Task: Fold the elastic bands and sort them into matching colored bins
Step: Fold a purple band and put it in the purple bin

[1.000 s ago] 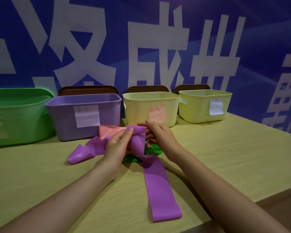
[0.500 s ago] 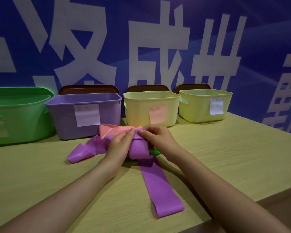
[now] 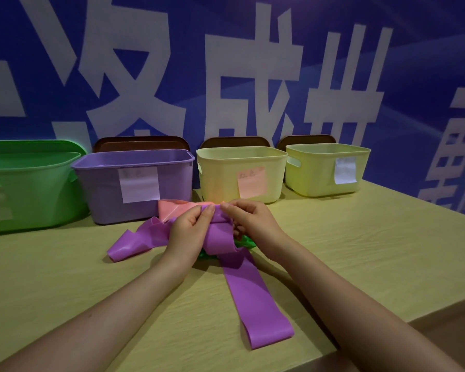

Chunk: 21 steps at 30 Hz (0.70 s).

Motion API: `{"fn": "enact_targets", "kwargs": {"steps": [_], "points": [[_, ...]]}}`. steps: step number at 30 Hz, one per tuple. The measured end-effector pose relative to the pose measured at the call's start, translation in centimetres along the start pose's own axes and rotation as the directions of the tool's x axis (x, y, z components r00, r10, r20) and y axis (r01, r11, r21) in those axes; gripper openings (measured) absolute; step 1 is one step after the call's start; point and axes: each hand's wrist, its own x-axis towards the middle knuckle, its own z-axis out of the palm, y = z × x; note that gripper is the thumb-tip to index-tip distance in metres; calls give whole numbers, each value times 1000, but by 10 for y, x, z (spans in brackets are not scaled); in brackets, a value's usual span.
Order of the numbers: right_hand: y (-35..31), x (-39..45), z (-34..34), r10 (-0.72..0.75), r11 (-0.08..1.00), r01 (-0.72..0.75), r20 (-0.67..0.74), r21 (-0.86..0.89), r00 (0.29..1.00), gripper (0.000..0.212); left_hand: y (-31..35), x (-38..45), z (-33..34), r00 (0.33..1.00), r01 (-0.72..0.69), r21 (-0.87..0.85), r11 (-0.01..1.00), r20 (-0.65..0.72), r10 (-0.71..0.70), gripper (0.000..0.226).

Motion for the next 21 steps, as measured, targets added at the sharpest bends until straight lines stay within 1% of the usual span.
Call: {"fn": "enact_targets", "kwargs": {"steps": [2,4,7,9,10,12,14,17,21], "points": [[-2,-1,0,4,1000,-4,28,-18,1000,16,0,0,0,999,43,-27,999,0,-43,24],[-3,-1,-1,2,999,-1,22,-45,1000,6,2,1,0,992,126,-109,986,15,-126,27],[-2,0,-1,-16,999,14,-26,-52,1000,7,7,0,1,954,300,-236,924,86,-287,31],[-1,1,-2,-22,997,17,-68,-72,997,5,8,1,1,932,362,-249,898,126,-340,38],[-1,2,-2,-27,997,19,-95,-81,995,5,7,1,1,929,369,-242,897,135,-345,38],[0,3,-3,-38,997,27,-147,-77,988,8,7,0,1,935,348,-210,913,148,-323,27],[0,4,-5,-49,996,36,-161,-82,986,13,7,-2,1,938,335,-194,922,164,-307,21],[-1,2,-4,-98,991,86,-122,-101,988,16,9,-2,-2,929,359,-224,906,176,-325,21],[1,2,-5,-223,934,201,-42,-296,974,23,9,-2,-2,913,408,-274,871,153,-379,25]]}}
